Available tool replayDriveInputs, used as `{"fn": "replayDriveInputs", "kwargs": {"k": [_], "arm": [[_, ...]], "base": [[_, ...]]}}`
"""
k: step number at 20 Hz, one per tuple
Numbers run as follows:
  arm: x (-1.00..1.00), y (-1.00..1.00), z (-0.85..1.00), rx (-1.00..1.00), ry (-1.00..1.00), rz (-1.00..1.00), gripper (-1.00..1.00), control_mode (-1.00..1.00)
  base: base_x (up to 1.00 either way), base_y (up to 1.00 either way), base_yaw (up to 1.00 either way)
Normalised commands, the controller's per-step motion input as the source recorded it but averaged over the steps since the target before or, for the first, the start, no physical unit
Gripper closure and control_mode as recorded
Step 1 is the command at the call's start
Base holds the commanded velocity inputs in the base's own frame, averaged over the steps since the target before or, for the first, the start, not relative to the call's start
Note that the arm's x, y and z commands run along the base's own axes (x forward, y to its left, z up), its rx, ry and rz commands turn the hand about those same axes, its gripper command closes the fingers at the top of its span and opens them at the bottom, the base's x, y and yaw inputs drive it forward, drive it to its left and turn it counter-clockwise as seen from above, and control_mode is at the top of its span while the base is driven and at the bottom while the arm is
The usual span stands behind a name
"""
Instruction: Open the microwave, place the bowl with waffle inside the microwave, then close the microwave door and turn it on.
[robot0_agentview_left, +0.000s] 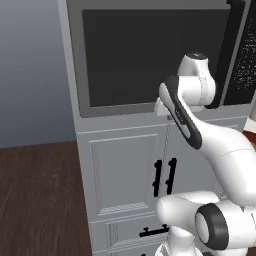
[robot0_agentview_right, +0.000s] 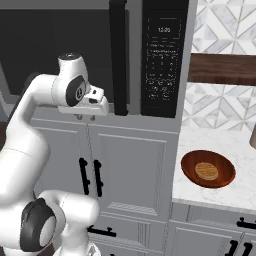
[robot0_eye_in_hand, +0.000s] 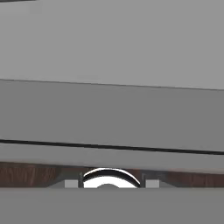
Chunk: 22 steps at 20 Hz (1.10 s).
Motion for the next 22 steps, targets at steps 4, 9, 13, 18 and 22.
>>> {"fn": "replayDriveInputs", "kwargs": {"k": [4, 9, 13, 18, 22], "arm": [[-0.54, 0.00, 0.00, 0.00, -0.04, 0.00, -1.00, -1.00], [-0.82, 0.00, 0.00, 0.00, -0.14, 0.00, -1.00, -1.00], [-0.86, 0.00, 0.20, 0.00, -0.22, 0.00, -1.00, -1.00], [-0.52, 0.00, 0.35, 0.00, -0.06, 0.00, -1.00, -1.00], [-0.31, 0.00, 0.46, 0.00, -0.01, -0.01, -1.00, -1.00]], "base": [[0.00, 0.00, 0.00], [0.00, 0.00, 0.00], [0.00, 0.00, 0.00], [0.00, 0.00, 0.00], [0.00, 0.00, 0.00]]}}
